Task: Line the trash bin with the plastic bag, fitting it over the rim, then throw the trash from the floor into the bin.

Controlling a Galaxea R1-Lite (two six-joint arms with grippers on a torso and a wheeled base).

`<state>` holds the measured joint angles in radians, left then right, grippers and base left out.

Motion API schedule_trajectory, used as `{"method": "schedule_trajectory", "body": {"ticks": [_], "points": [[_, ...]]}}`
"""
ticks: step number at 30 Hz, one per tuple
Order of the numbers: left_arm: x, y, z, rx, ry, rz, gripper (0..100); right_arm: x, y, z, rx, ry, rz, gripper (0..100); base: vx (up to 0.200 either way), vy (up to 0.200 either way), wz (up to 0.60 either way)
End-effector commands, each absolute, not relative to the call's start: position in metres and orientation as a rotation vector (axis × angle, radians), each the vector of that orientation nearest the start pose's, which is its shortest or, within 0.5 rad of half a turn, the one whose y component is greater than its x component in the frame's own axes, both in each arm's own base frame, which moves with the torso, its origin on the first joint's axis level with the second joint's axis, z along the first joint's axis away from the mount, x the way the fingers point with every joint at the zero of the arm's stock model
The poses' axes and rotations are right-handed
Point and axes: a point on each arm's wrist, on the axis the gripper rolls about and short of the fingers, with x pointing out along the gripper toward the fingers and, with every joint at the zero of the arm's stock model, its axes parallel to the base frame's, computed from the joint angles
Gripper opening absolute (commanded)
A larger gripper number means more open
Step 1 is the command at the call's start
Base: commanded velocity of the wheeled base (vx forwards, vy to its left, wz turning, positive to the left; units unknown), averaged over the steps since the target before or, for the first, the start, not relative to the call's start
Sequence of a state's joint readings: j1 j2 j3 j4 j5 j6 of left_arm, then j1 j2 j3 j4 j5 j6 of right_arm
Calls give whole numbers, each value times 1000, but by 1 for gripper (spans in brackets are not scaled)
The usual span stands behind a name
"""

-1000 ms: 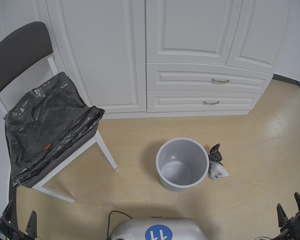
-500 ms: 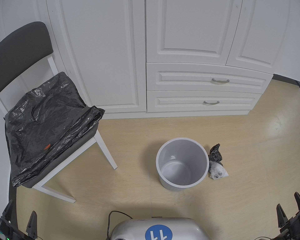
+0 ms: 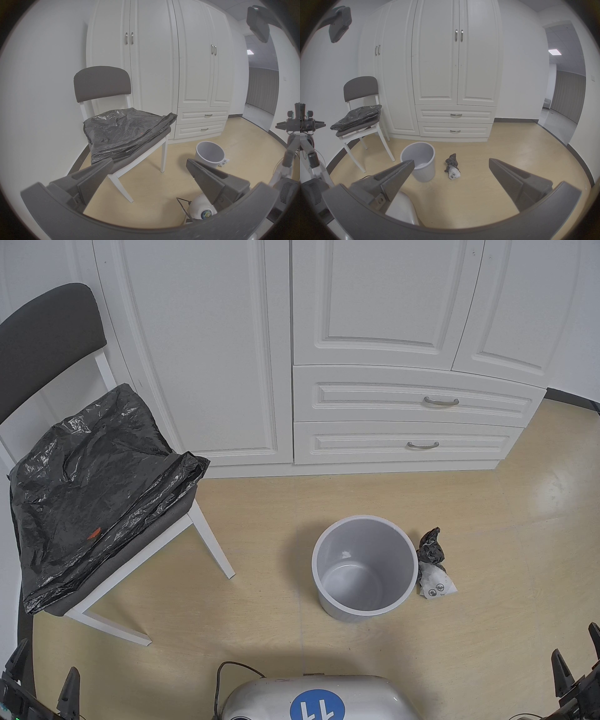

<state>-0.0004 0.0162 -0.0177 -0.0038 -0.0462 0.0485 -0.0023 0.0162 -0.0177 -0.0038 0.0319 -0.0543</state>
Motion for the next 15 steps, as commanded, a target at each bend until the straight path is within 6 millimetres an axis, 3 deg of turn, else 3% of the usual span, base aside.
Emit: {"method": "schedule_trajectory", "body": {"ticks": [1, 3, 4, 11, 12, 13, 14, 15], "points": [[-23, -1, 76, 48, -6, -46, 100, -23, 1, 78, -43, -19, 27, 100, 0, 0, 0], [-23, -1, 76, 46, -6, -46, 100, -36, 1, 120, 106, -245, 49, 100, 0, 0, 0], [-23, -1, 76, 45, -7, -46, 100, -38, 1, 130, 131, -263, 53, 100, 0, 0, 0], [-24, -1, 82, 41, -33, -45, 100, -34, 2, 134, -29, -37, 147, 100, 0, 0, 0], [-29, -1, 103, -2, -149, -57, 100, -30, 2, 137, -28, -13, 167, 100, 0, 0, 0], [-32, -1, 112, -22, -189, -67, 100, -29, 2, 137, -29, -7, 169, 100, 0, 0, 0], [-47, -2, 154, -163, -350, -146, 100, -22, 2, 143, -28, 10, 174, 100, 0, 0, 0], [-50, -2, 166, -207, -359, -187, 100, -17, 3, 146, -28, 19, 174, 100, 0, 0, 0]]}}
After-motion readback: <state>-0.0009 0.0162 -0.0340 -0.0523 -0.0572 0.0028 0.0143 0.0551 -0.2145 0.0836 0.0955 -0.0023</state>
